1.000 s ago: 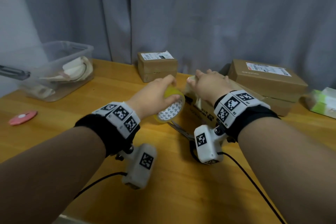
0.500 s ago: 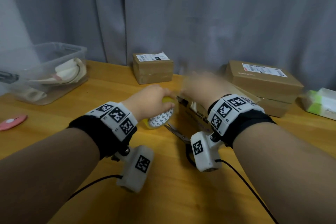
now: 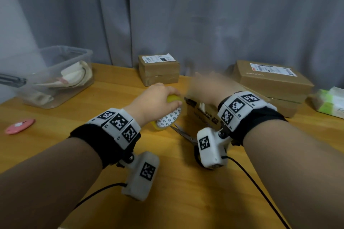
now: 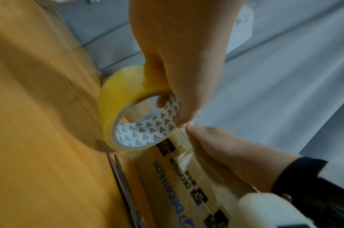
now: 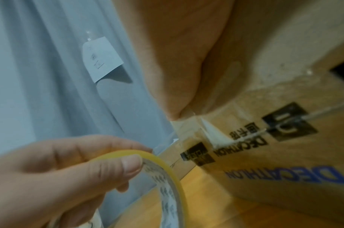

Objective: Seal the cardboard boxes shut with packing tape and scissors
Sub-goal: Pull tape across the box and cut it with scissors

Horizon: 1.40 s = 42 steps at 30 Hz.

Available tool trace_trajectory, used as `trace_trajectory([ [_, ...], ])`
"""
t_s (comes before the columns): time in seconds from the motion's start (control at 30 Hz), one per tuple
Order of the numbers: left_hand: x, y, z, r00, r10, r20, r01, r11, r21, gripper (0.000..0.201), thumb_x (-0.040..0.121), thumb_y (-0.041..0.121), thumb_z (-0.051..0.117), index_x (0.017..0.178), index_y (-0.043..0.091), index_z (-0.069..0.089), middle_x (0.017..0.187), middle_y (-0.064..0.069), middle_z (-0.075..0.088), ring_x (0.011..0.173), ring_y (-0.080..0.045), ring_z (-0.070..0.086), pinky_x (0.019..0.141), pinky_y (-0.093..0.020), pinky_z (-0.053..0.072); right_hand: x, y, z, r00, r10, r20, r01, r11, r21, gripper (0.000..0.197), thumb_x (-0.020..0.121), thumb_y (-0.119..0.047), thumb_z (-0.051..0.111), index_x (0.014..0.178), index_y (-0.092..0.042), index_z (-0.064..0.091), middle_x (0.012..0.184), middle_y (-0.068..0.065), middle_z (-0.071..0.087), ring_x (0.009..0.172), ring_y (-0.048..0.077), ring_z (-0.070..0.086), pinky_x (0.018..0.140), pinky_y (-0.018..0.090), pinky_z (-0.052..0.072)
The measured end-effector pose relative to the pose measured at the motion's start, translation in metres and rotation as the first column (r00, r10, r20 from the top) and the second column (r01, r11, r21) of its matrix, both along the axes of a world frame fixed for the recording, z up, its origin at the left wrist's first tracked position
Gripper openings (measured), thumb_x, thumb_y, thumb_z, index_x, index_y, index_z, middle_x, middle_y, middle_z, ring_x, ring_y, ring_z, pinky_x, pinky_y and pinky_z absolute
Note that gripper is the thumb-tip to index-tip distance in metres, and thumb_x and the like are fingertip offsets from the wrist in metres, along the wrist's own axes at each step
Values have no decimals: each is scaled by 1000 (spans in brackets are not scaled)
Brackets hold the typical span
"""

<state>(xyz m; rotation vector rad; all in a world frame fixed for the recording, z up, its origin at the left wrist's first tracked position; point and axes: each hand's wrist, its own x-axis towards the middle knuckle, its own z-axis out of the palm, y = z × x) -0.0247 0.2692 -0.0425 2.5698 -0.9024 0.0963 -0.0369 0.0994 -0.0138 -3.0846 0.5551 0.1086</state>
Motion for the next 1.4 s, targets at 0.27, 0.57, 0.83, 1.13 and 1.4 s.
trace_trajectory([
  [0.27,-15,-6,4,991,18,-134,-43,982,-185,40,88,37,63,125,21,60,110,-4,69,90,-20,64,76,-27,49,-57,13,22,846,248,471,-319,945,74,26,92,-11,48,115,-10,60,115,12,59,107,30,55,90,36,45],
  [0.57,-33,-8,6,983,61,-172,-95,976,-198,44,86,35,65,124,15,59,129,-5,59,117,-19,53,86,-21,38,-129,23,-33,904,329,-272,-322,944,72,33,93,-18,57,123,-10,47,113,11,56,97,26,54,75,33,45],
  [0.83,-37,-9,3,965,44,-259,-101,972,-214,29,85,34,67,108,16,59,86,0,65,60,-7,53,51,-20,38,-137,-3,1,931,256,-262,-253,966,45,27,86,-18,61,110,-6,64,105,14,65,78,25,58,64,34,49],
  [1.13,-34,-19,-3,913,88,-398,-229,919,-322,21,92,32,57,79,16,55,76,-1,60,76,-19,57,74,-35,48,-155,-38,38,969,88,-230,50,846,530,80,60,-73,56,109,-10,61,79,2,56,69,16,48,56,24,34],
  [1.4,-25,-27,6,892,102,-441,-249,924,-289,14,88,14,61,101,13,57,98,-7,63,94,-23,61,90,-37,50,-141,-33,13,958,93,-272,159,618,770,82,63,-71,53,121,-14,58,73,-3,53,65,9,48,64,23,36],
])
